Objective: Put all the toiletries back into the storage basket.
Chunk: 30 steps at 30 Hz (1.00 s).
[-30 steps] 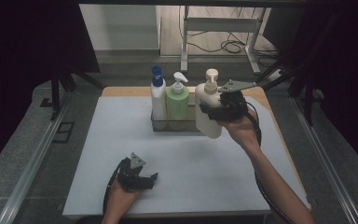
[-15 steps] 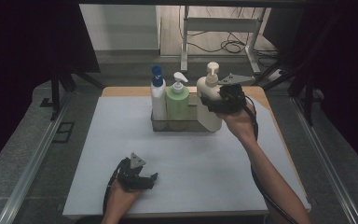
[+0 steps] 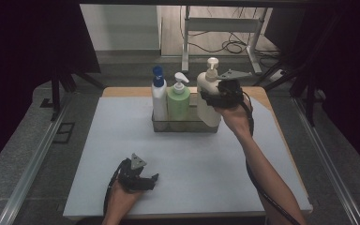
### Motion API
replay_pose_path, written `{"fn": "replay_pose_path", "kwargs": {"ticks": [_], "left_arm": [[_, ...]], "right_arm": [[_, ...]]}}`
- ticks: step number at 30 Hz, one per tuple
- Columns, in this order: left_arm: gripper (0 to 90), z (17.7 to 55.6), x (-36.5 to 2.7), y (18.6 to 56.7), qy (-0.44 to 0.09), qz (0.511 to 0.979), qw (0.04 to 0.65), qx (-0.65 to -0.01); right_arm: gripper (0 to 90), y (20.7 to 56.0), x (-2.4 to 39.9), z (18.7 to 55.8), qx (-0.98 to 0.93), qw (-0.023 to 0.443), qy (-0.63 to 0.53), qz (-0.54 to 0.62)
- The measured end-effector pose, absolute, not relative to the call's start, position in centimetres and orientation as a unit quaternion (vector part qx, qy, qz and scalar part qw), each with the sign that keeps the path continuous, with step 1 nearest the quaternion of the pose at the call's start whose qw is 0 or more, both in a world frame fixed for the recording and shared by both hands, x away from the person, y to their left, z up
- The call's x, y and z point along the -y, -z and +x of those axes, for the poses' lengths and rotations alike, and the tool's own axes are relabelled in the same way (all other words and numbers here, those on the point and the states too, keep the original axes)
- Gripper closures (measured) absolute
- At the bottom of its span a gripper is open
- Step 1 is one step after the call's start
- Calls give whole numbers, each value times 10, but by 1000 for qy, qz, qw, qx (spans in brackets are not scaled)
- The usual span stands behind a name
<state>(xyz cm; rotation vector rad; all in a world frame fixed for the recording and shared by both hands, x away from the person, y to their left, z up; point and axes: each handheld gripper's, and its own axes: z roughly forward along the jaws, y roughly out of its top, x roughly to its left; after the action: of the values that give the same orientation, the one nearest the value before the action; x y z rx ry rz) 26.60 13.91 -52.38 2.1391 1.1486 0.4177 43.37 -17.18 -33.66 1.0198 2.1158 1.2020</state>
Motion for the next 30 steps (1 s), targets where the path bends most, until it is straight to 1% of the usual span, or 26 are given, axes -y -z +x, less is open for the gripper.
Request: {"fn": "replay_pose_path", "kwargs": {"ticks": [11, 30], "left_arm": [[124, 266, -139, 524, -160, 819, 333, -440], [124, 266, -139, 524, -159, 819, 332, -440]], "right_arm": [[391, 339, 164, 449, -770, 254, -444, 382], [391, 355, 157, 472, -761, 256, -441, 401]]}}
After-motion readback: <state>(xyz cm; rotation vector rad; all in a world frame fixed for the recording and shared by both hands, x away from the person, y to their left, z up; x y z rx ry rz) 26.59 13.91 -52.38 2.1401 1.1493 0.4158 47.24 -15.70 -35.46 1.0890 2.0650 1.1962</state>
